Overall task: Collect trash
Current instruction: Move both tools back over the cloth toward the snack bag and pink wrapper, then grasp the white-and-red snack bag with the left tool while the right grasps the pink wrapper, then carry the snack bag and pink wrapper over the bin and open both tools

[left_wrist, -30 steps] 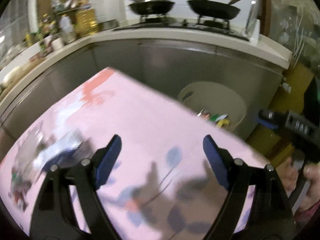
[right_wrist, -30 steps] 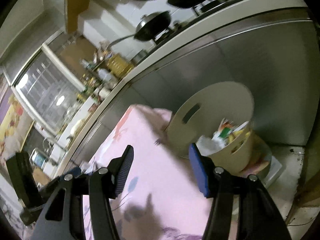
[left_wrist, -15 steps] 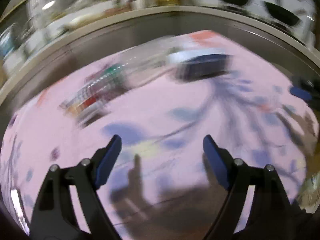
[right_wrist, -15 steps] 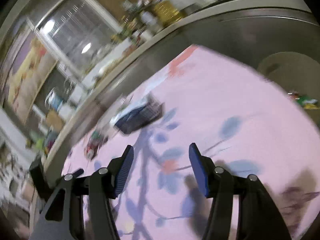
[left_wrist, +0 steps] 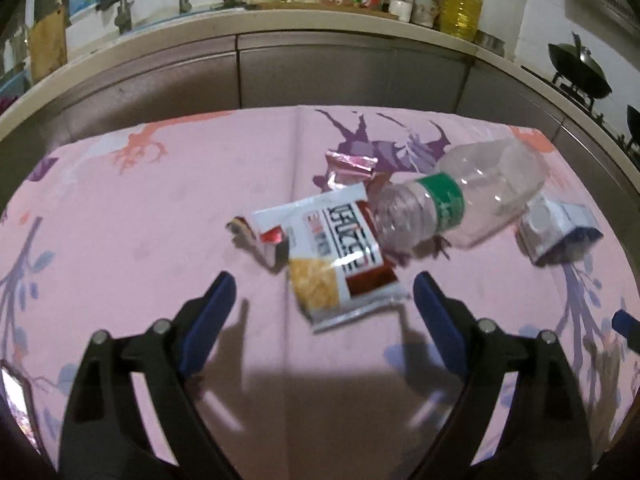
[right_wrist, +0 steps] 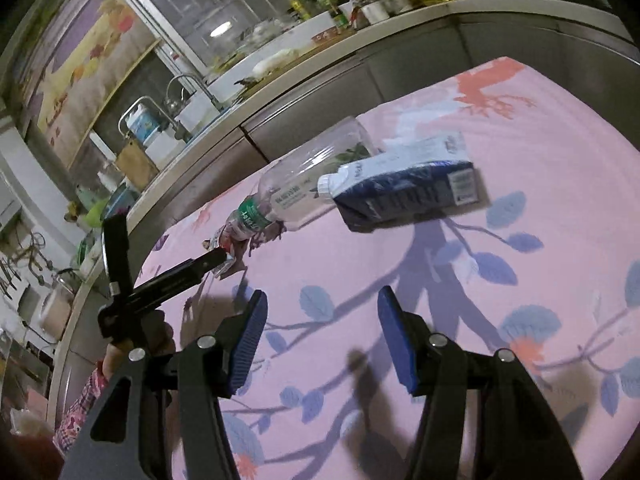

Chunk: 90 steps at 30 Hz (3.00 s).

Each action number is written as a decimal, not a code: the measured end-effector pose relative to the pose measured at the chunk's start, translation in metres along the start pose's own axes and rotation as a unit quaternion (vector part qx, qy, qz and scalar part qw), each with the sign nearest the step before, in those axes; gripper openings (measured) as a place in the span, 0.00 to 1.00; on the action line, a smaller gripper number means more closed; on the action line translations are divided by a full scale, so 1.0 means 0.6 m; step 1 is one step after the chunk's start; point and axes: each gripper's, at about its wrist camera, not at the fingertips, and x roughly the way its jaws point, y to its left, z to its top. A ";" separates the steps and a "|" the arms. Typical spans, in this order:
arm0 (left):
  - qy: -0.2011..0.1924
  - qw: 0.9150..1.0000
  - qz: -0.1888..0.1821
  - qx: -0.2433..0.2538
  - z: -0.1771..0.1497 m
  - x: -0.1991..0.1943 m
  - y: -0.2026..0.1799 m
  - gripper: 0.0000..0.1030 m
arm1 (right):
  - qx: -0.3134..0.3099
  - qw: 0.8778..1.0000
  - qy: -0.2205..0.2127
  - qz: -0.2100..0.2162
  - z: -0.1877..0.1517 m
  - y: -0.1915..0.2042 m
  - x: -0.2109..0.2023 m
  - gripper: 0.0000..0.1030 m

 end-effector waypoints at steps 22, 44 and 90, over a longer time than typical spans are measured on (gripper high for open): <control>0.014 0.994 -0.079 -0.077 -0.130 -0.080 0.076 0.07 | -0.189 0.957 0.221 -0.019 0.234 0.240 0.425 0.53; -0.002 0.992 -0.124 -0.016 -0.155 -0.165 -0.016 0.04 | -0.143 0.978 0.087 0.123 0.063 0.164 0.062 0.00; 0.121 0.882 -0.304 0.338 -0.045 0.088 -0.966 0.34 | 0.254 0.936 -0.224 -0.093 0.034 -0.652 -0.315 0.27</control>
